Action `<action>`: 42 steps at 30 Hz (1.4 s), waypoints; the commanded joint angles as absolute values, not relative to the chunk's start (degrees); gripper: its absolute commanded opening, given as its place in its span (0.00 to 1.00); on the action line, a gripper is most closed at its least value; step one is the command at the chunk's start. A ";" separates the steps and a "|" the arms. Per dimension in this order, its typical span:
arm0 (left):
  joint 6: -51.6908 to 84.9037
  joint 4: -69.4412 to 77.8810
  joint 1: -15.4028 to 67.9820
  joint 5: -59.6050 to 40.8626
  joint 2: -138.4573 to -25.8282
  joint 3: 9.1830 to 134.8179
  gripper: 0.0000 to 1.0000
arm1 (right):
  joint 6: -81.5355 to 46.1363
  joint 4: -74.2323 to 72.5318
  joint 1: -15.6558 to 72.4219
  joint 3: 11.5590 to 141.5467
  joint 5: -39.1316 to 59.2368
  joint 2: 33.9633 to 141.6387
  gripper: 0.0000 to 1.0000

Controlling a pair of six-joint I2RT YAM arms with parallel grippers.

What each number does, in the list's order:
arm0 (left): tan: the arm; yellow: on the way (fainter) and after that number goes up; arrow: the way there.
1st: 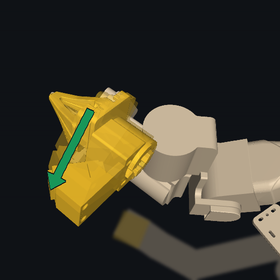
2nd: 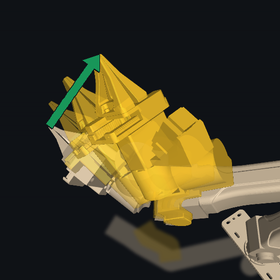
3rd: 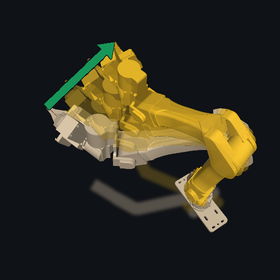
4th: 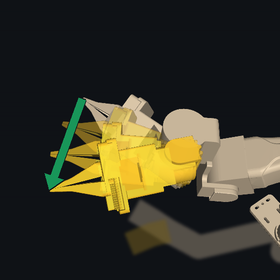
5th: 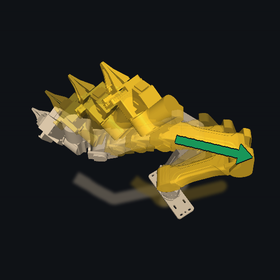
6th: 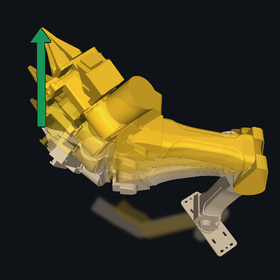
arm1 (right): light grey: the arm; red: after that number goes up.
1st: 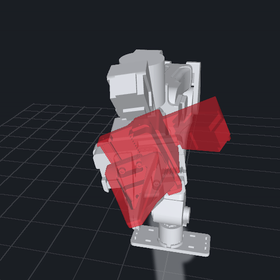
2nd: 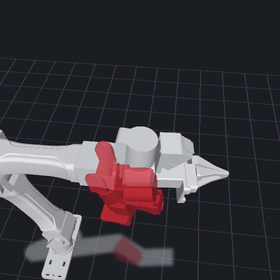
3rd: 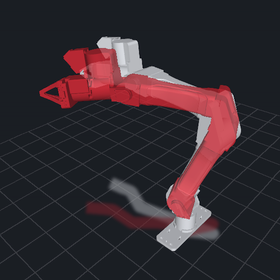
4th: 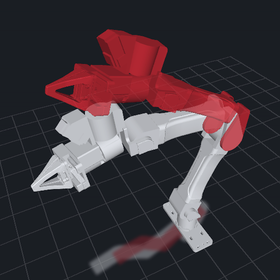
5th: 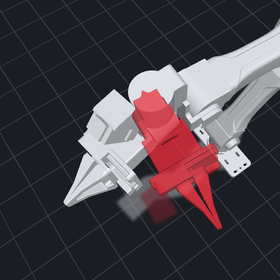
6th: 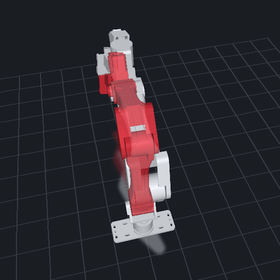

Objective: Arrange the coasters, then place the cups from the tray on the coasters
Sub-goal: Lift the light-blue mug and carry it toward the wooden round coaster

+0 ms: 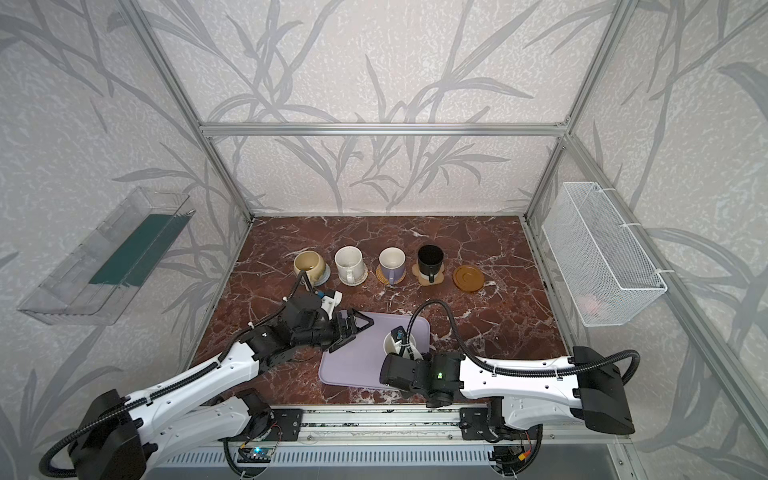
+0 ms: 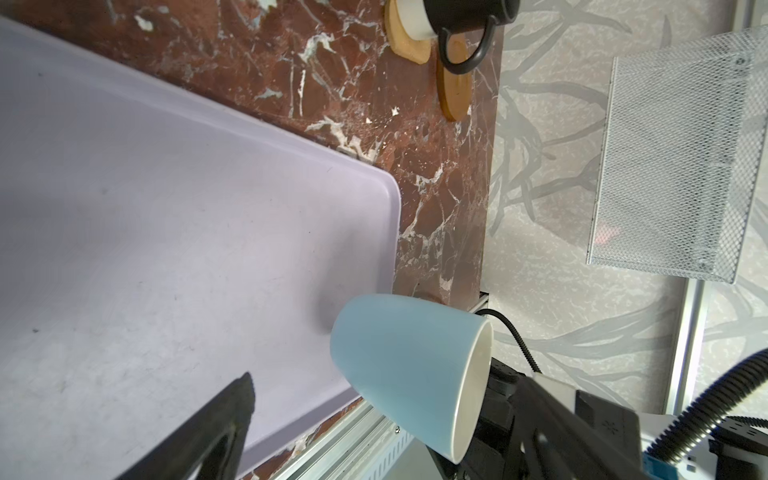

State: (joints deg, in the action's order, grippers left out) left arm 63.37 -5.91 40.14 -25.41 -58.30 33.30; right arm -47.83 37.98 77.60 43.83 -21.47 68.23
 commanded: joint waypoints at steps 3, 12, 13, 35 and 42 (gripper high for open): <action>60.79 -6.83 40.35 -24.85 -59.19 37.60 0.99 | -47.43 38.94 75.52 47.87 -25.42 65.77 0.06; 53.53 -18.08 40.43 -20.01 -58.73 45.23 0.99 | -44.79 41.33 71.95 50.70 -23.84 63.03 0.06; 53.46 -17.91 40.44 -20.32 -59.09 45.76 0.99 | -44.44 41.62 71.39 51.00 -23.66 62.78 0.06; 49.52 -20.11 43.14 -20.34 -71.35 60.38 0.99 | -32.62 44.74 52.71 52.42 -15.16 57.05 0.07; 47.88 -19.94 43.83 -21.06 -77.18 66.54 0.99 | -27.82 43.68 43.76 52.72 -11.21 56.86 0.07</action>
